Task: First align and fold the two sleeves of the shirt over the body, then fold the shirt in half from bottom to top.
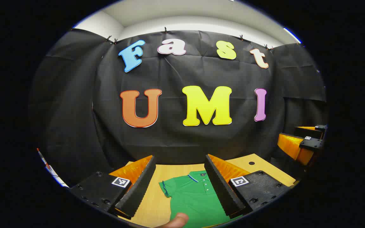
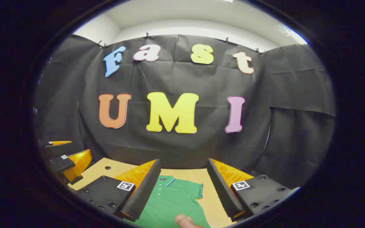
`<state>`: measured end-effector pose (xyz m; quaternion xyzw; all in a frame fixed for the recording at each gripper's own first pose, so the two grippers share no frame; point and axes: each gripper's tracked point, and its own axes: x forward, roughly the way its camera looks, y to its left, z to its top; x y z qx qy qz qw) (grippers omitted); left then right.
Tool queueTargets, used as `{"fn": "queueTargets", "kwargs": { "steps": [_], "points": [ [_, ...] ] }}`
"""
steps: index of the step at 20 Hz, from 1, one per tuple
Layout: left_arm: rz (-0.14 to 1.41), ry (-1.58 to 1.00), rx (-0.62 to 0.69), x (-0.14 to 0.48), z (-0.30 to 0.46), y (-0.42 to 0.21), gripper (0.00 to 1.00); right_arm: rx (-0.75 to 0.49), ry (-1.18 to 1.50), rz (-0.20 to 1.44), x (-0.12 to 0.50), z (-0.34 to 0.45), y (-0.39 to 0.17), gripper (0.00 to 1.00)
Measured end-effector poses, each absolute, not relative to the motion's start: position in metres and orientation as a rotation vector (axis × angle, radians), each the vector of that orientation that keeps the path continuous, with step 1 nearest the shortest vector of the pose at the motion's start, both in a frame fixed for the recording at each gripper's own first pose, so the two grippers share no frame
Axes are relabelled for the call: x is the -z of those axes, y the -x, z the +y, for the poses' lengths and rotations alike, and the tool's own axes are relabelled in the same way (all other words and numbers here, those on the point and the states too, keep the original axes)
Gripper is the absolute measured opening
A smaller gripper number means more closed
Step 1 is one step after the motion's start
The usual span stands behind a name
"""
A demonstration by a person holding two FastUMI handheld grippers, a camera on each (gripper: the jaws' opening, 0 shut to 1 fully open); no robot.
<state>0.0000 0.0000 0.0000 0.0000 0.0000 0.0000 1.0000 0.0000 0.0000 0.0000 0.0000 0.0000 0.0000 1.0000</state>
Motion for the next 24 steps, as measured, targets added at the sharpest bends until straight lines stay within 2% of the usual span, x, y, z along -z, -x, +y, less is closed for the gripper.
{"fn": "queueTargets", "kwargs": {
  "steps": [5,24],
  "points": [
    [-0.017,0.013,0.024,-0.005,-0.024,-0.012,0.99,-0.027,-0.013,0.004,0.005,-0.002,-0.011,0.97],
    [-0.045,0.004,0.039,-0.005,-0.062,-0.032,0.99,-0.065,-0.013,0.068,0.031,-0.023,-0.057,0.96]
  ]
}}
